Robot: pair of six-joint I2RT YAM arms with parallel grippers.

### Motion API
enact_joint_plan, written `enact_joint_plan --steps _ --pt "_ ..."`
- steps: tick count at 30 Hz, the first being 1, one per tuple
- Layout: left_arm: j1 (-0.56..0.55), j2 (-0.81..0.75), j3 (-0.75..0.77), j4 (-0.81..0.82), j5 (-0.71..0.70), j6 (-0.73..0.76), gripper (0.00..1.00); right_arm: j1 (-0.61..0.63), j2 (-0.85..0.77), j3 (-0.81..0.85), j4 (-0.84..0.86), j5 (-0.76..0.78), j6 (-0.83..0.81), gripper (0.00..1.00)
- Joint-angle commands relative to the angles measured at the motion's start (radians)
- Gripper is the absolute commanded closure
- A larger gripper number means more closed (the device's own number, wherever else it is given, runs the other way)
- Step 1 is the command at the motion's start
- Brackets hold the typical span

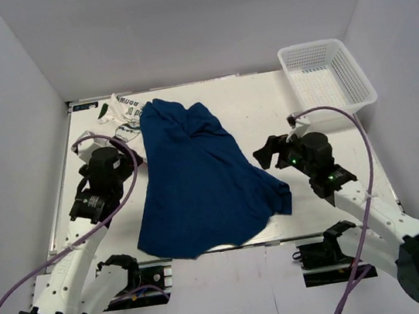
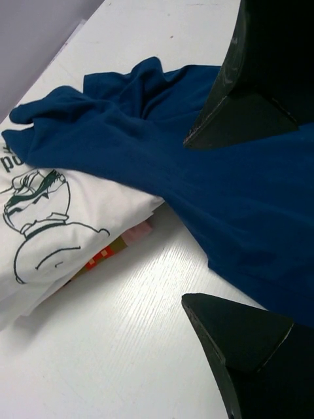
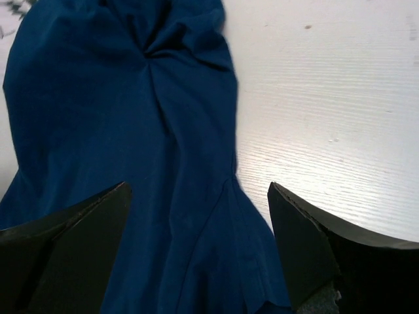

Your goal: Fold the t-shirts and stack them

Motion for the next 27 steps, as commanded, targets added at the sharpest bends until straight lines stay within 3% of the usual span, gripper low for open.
enact_joint_plan --steps 1,6,7,10,13,17,21,27 --pt "0.004 -0.003 0.041 -0.032 -0.073 -0.041 0.01 0.002 0.095 0.013 0.095 -0.216 -0.071 0.10" --pt "0.004 -0.003 0.007 -0.002 -0.110 -0.051 0.01 0.055 0.379 0.193 0.063 -0.269 -0.136 0.10" --pt "0.004 -0.003 0.007 -0.002 -0.110 -0.051 0.01 0.065 0.505 0.220 0.055 -0.260 -0.137 0.10" --pt "0.004 -0.012 0.007 -0.012 -0.110 -0.051 0.01 0.135 0.671 0.399 0.034 -0.264 -0.156 0.10" --pt "0.004 -0.035 -0.002 -0.013 -0.140 -0.040 0.01 0.210 0.934 0.734 -0.015 -0.232 -0.162 0.10" --pt "0.004 -0.064 -0.002 -0.023 -0.141 -0.040 0.01 0.217 1.201 0.959 -0.072 -0.204 -0.066 0.10" --pt "0.004 -0.075 -0.024 -0.014 -0.141 -0.049 0.01 0.211 1.365 1.160 -0.118 -0.175 -0.021 0.10" --pt "0.004 -0.050 -0.024 -0.014 -0.150 -0.049 0.01 0.174 1.395 1.121 -0.176 -0.056 0.083 0.10"
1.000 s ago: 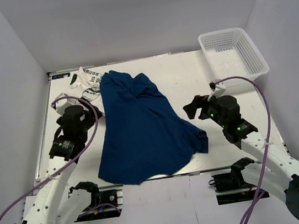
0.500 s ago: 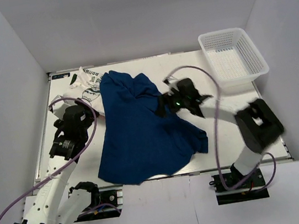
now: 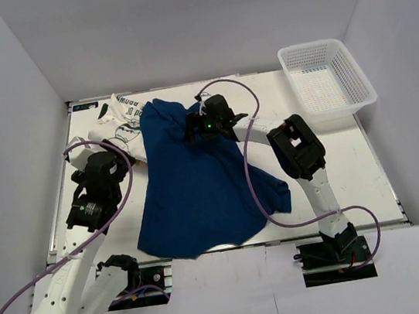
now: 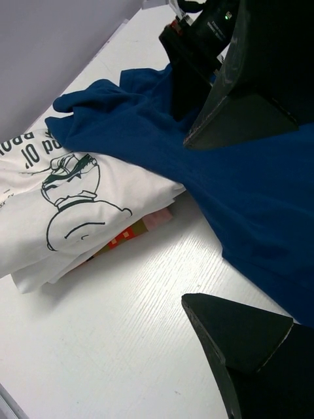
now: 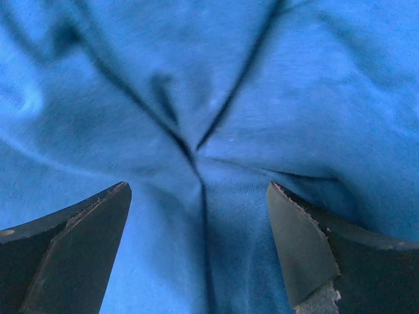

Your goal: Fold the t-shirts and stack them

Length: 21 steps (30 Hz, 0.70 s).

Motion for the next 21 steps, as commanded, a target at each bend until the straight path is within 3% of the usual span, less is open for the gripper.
enact_joint_plan --steps 1,6,7,13,17,21 --pt "0.003 0.008 -0.001 0.001 -0.023 -0.006 0.01 -0.041 -0.021 -0.058 -0.136 0.115 0.094 0.10" --pt "0.003 0.073 0.028 -0.019 -0.032 -0.006 0.01 -0.139 -0.275 -0.369 -0.133 0.236 0.171 0.10" --pt "0.003 0.088 0.028 -0.019 -0.032 -0.006 0.01 -0.168 -0.305 -0.500 -0.118 0.232 0.178 0.10" --pt "0.003 0.160 0.077 0.003 -0.007 0.023 0.01 -0.274 -0.557 -0.829 -0.119 0.223 0.209 0.10" --pt "0.003 0.237 0.126 0.039 0.014 0.063 0.01 -0.323 -0.687 -0.917 -0.136 0.278 0.248 0.10" --pt "0.003 0.347 0.189 0.121 0.074 0.137 0.01 -0.323 -0.773 -0.911 -0.069 0.112 0.102 0.10"
